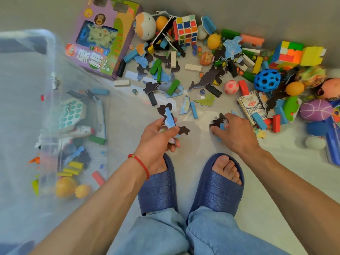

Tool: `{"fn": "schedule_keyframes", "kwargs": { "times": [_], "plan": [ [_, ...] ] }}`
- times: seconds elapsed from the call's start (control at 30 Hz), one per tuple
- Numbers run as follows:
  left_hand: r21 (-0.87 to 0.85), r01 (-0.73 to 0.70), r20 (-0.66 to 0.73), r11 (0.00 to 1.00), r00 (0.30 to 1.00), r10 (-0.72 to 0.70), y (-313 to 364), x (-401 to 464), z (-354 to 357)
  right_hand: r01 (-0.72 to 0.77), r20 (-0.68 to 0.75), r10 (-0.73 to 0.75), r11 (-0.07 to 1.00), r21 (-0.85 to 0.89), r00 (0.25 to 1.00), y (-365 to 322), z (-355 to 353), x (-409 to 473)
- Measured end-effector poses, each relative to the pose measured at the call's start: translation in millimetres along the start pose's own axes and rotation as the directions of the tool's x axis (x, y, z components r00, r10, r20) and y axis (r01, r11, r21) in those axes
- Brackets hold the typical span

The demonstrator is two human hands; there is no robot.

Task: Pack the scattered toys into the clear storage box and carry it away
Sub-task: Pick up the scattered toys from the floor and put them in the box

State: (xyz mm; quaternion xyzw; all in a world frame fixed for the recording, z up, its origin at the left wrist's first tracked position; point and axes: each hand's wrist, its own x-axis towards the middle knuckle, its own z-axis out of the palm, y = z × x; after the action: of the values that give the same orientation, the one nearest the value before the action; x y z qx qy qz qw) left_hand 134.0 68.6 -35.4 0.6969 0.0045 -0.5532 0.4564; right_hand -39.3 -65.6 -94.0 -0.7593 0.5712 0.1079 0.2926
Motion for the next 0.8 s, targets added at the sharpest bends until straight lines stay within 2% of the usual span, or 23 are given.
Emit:
{"fn": "schedule_keyframes", "kwargs": {
  "times": [0.03, 0.07, 0.1, 0.13, 0.17, 0.23, 0.3, 0.37, 0.43, 0.5, 0.57, 0.6, 0.67, 0.73, 0.77, 0.8],
  "plan": [
    [-0.046, 0.025, 0.009, 0.999, 1.000, -0.025, 2.7, -16.0, -2.6, -0.042, 0.040, 0.040, 0.997, 0.057, 0.998, 1.4, -5.0, -7.8],
    [-0.097, 0.041, 0.020, 0.994, 0.999, -0.039, 7.0, -32.8, -6.6, -0.115, 0.107, 0.096, 0.974, 0.194, 0.990, 0.6, -11.2, -15.9],
    [-0.150, 0.051, 0.027, 0.987, 0.999, -0.047, 12.6, -50.7, -11.9, -0.214, 0.222, 0.138, 0.903, 0.373, 0.965, -5.6, -21.3, -25.5],
    [-0.204, 0.048, 0.028, 0.978, 0.999, -0.043, 19.2, -69.4, -18.3, -0.298, 0.348, 0.122, 0.805, 0.514, 0.930, -14.9, -32.7, -35.5],
    [-0.248, 0.028, 0.016, 0.968, 1.000, -0.024, 26.1, -88.4, -26.2, -0.336, 0.448, 0.053, 0.739, 0.584, 0.893, -28.7, -46.7, -45.8],
    [-0.320, -0.054, -0.022, 0.946, 0.999, 0.049, 40.5, -127.7, -46.7, -0.345, 0.572, -0.131, 0.682, 0.645, 0.810, -70.5, -78.5, -64.5],
    [-0.366, -0.176, -0.113, 0.914, 0.983, 0.145, 53.9, -164.9, -72.8, -0.343, 0.653, -0.301, 0.659, 0.669, 0.695, -126.0, -113.2, -84.5],
    [-0.352, -0.294, -0.272, 0.888, 0.941, 0.204, 64.6, -197.6, -105.2, -0.263, 0.690, -0.415, 0.710, 0.653, 0.593, -186.0, -141.3, -106.8],
    [-0.303, -0.364, -0.421, 0.881, 0.880, 0.218, 69.2, -220.9, -139.8, -0.121, 0.703, -0.467, 0.782, 0.612, 0.537, -241.0, -150.6, -128.6],
    [-0.285, -0.344, -0.477, 0.895, 0.861, 0.179, 69.4, -236.5, -171.8, -0.070, 0.716, -0.468, 0.811, 0.580, 0.518, -289.4, -150.6, -155.6],
    [-0.308, -0.278, -0.463, 0.910, 0.879, 0.112, 68.3, -250.7, -195.0, -0.076, 0.745, -0.442, 0.834, 0.546, 0.499, -325.1, -140.0, -178.8],
    [-0.320, -0.252, -0.465, 0.913, 0.882, 0.080, 67.5, -256.4, -203.1, -0.104, 0.738, -0.422, 0.829, 0.549, 0.527, -335.9, -135.3, -188.6],
    [-0.337, -0.217, -0.474, 0.916, 0.880, 0.034, 65.4, -263.7, -213.1, -0.059, 0.679, -0.459, 0.803, 0.593, 0.572, -348.1, -122.9, -193.9],
    [-0.345, -0.225, -0.462, 0.911, 0.886, 0.044, 66.0, -268.3, -212.4, -0.051, 0.623, -0.473, 0.771, 0.635, 0.623, -349.7, -118.0, -190.0],
    [-0.347, -0.238, -0.458, 0.907, 0.887, 0.058, 68.0, -268.7, -208.9, -0.118, 0.683, -0.404, 0.805, 0.581, 0.609, -348.1, -117.9, -186.6],
    [-0.325, -0.253, -0.474, 0.911, 0.877, 0.075, 70.4, -267.0, -204.7, -0.124, 0.711, -0.375, 0.831, 0.542, 0.595, -343.7, -120.0, -181.7]
  ]
}}
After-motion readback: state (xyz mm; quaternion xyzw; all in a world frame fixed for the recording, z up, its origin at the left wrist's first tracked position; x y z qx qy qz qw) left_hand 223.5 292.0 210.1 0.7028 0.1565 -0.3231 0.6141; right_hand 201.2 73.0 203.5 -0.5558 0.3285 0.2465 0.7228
